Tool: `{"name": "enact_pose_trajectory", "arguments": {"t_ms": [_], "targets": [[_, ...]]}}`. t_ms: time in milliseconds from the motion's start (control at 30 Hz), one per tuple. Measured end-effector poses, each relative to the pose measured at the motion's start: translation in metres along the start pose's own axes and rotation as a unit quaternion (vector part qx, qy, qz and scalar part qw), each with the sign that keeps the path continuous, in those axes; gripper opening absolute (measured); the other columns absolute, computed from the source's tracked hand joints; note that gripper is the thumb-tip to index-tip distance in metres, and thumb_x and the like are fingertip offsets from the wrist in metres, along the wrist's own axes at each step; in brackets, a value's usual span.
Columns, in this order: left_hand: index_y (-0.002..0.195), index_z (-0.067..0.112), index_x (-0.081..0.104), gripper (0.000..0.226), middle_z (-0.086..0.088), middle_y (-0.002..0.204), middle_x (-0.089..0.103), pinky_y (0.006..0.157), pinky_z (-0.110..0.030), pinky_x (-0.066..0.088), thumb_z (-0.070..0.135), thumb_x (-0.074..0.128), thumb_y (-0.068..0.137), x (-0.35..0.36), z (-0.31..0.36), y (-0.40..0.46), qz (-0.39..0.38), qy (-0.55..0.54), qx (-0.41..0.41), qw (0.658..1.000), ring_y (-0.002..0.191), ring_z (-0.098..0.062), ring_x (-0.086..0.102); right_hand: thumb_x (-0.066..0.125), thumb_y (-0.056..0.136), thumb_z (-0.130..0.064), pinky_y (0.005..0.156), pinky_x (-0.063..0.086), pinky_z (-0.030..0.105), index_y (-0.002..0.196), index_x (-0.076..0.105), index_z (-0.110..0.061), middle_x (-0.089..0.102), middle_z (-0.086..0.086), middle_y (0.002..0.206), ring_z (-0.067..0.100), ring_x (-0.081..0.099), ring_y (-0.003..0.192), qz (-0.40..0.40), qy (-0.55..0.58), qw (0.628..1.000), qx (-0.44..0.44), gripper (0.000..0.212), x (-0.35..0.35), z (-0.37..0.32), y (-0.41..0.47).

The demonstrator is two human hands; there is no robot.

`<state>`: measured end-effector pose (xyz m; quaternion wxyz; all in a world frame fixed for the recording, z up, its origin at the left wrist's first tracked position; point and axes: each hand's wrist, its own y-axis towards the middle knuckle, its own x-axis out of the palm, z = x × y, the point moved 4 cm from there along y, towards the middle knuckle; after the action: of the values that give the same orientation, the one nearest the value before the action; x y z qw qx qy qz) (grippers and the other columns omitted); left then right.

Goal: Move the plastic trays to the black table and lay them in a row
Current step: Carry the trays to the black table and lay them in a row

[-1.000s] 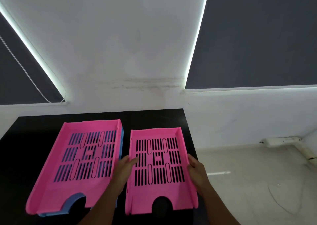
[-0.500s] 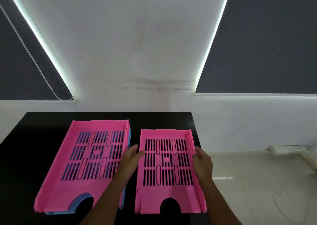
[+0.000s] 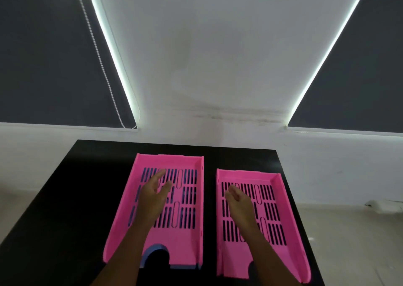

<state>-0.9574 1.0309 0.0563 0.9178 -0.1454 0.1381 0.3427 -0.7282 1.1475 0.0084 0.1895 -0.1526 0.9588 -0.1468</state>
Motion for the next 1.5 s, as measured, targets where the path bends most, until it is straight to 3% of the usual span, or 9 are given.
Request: {"name": "enact_pose_trajectory", "arguments": {"t_ms": [200, 267, 367, 467, 667, 800, 933, 1200, 1500], "targets": [[0.139, 0.029, 0.045, 0.054, -0.008, 0.139, 0.057, 0.088, -0.051, 0.058, 0.048, 0.053, 0.089, -0.068, -0.062, 0.019, 0.027, 0.061, -0.098, 0.993, 0.109, -0.029, 0.066, 0.054, 0.102, -0.022, 0.117, 0.034, 0.039, 0.153, 0.039, -0.010, 0.045, 0.007, 0.156, 0.022, 0.044, 0.142, -0.025, -0.033, 0.999, 0.031, 0.055, 0.049, 0.002, -0.012], [0.119, 0.030, 0.053, 0.029, -0.004, 0.110, 0.069, 0.076, -0.041, 0.059, 0.039, 0.055, 0.091, -0.077, -0.074, 0.021, -0.004, 0.049, -0.136, 0.990, 0.089, -0.022, 0.071, 0.051, 0.103, -0.020, 0.117, 0.034, 0.038, 0.153, 0.039, -0.011, 0.044, 0.007, 0.156, 0.023, 0.044, 0.143, -0.022, -0.049, 0.998, 0.039, 0.052, 0.062, 0.004, -0.015], [0.116, 0.032, 0.059, 0.023, -0.003, 0.099, 0.075, 0.076, -0.044, 0.061, 0.026, 0.056, 0.094, -0.084, -0.083, 0.023, -0.046, 0.020, -0.145, 0.988, 0.080, -0.021, 0.075, 0.047, 0.104, -0.019, 0.116, 0.039, 0.044, 0.151, 0.043, -0.012, 0.049, 0.009, 0.153, 0.025, 0.049, 0.138, -0.015, -0.061, 0.997, 0.038, 0.047, 0.077, 0.005, -0.018], [0.117, 0.030, 0.063, 0.024, -0.003, 0.098, 0.077, 0.074, -0.042, 0.061, 0.024, 0.055, 0.096, -0.092, -0.092, 0.026, -0.077, -0.007, -0.143, 0.987, 0.080, -0.019, 0.076, 0.045, 0.104, -0.019, 0.089, 0.060, 0.039, 0.140, 0.057, -0.020, 0.072, 0.006, 0.122, 0.018, 0.070, 0.107, -0.009, -0.051, 0.998, 0.030, 0.038, 0.090, -0.001, -0.023], [0.115, 0.029, 0.066, 0.024, -0.003, 0.101, 0.077, 0.082, -0.048, 0.060, 0.022, 0.053, 0.095, -0.107, -0.093, 0.041, -0.074, -0.059, -0.125, 0.988, 0.084, -0.021, 0.075, 0.044, 0.104, -0.012, 0.059, 0.054, 0.013, 0.132, 0.062, -0.018, 0.072, -0.005, 0.099, 0.003, 0.071, 0.084, 0.029, -0.027, 0.999, -0.009, 0.033, 0.111, -0.030, -0.035], [0.116, 0.026, 0.066, 0.024, -0.004, 0.097, 0.077, 0.080, -0.050, 0.061, 0.023, 0.055, 0.095, -0.139, -0.091, 0.057, -0.068, -0.071, -0.105, 0.990, 0.082, -0.022, 0.076, 0.049, 0.103, -0.016, 0.073, 0.063, 0.022, 0.114, 0.065, -0.033, 0.075, -0.010, 0.095, -0.002, 0.074, 0.078, 0.035, 0.011, 0.998, -0.045, 0.025, 0.133, -0.057, -0.041], [0.116, 0.026, 0.067, 0.025, -0.004, 0.096, 0.078, 0.078, -0.049, 0.062, 0.023, 0.057, 0.093, -0.192, -0.099, 0.074, -0.036, -0.066, -0.087, 0.993, 0.081, -0.023, 0.076, 0.054, 0.101, -0.034, 0.082, 0.064, 0.045, 0.105, 0.074, -0.026, 0.079, 0.003, 0.096, 0.022, 0.077, 0.086, 0.006, 0.026, 0.998, -0.063, 0.022, 0.182, -0.079, -0.047], [0.120, 0.019, 0.067, 0.027, -0.003, 0.100, 0.074, 0.086, -0.046, 0.057, 0.023, 0.058, 0.095, -0.301, -0.150, 0.094, 0.043, -0.022, -0.087, 0.995, 0.093, -0.027, 0.072, 0.055, 0.100, -0.041, 0.086, 0.063, 0.042, 0.108, 0.073, -0.027, 0.078, -0.001, 0.099, 0.015, 0.076, 0.090, -0.092, 0.006, 0.993, -0.068, 0.025, 0.299, -0.098, -0.054], [0.122, 0.012, 0.065, 0.030, -0.011, 0.106, 0.073, 0.082, -0.045, 0.057, 0.021, 0.054, 0.096, -0.345, -0.203, 0.090, 0.075, 0.025, -0.112, 0.991, 0.088, -0.027, 0.071, 0.055, 0.098, -0.014, 0.088, 0.062, 0.042, 0.118, 0.070, -0.027, 0.078, -0.001, 0.107, 0.015, 0.076, 0.095, -0.175, 0.009, 0.984, 0.022, 0.028, 0.370, -0.080, -0.055]]}}
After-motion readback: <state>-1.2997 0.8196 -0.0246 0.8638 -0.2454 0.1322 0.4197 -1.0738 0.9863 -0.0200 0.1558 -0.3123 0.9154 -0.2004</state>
